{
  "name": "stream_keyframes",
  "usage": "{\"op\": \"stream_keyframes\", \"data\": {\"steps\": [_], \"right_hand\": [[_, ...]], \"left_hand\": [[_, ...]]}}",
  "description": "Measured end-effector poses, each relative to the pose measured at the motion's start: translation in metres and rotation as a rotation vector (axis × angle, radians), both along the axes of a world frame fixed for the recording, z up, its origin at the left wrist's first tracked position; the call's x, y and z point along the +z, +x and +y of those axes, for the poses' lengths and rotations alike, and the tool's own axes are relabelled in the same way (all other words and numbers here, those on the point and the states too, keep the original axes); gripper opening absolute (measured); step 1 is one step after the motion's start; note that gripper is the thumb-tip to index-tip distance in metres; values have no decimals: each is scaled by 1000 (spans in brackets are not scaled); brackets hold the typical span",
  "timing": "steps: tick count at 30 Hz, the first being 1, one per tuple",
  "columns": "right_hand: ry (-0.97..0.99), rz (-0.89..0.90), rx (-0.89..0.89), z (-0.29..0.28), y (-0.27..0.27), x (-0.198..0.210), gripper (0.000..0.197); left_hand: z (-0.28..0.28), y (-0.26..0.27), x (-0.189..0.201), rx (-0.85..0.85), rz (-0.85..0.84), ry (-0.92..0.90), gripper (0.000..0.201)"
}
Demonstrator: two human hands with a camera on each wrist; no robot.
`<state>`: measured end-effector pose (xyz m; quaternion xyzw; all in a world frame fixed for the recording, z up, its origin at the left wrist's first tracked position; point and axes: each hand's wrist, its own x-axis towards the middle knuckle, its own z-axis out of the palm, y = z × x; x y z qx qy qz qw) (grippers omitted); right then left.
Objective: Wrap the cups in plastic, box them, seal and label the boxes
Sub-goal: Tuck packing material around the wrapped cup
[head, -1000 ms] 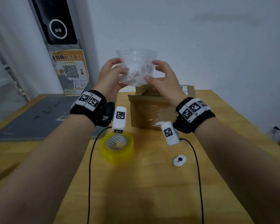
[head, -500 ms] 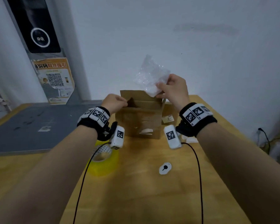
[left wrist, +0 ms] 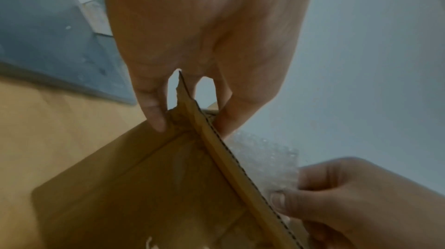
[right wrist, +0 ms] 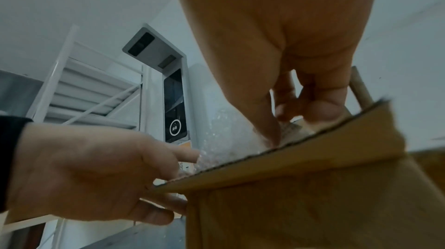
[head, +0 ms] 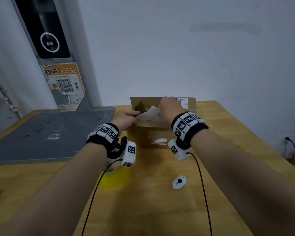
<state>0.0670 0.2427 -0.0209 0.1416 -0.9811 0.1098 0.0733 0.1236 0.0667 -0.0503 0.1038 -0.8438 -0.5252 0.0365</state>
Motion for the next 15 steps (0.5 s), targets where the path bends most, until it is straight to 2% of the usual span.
{"op": "stream_keyframes", "data": {"steps": [3,7,10,12,15], "right_hand": [[-52,-96,73,-6,4,-1,13],[-127,-228,172,-21,14,-3,28],[-12,-274,215,-32,17,-6,34],[-22,-341,249,-39,17,-9,44],[-61,-461,268,-45,16,-17,64]], "left_hand": [[1,3,3,-44,27,-94,61],[-1,9,0,-77,-10,-148,85],[-7,11,-3,-52,-27,-89,87],[-10,13,-3,-39,-35,-44,89],[-13,14,-5,-36,-40,-16,79]]}}
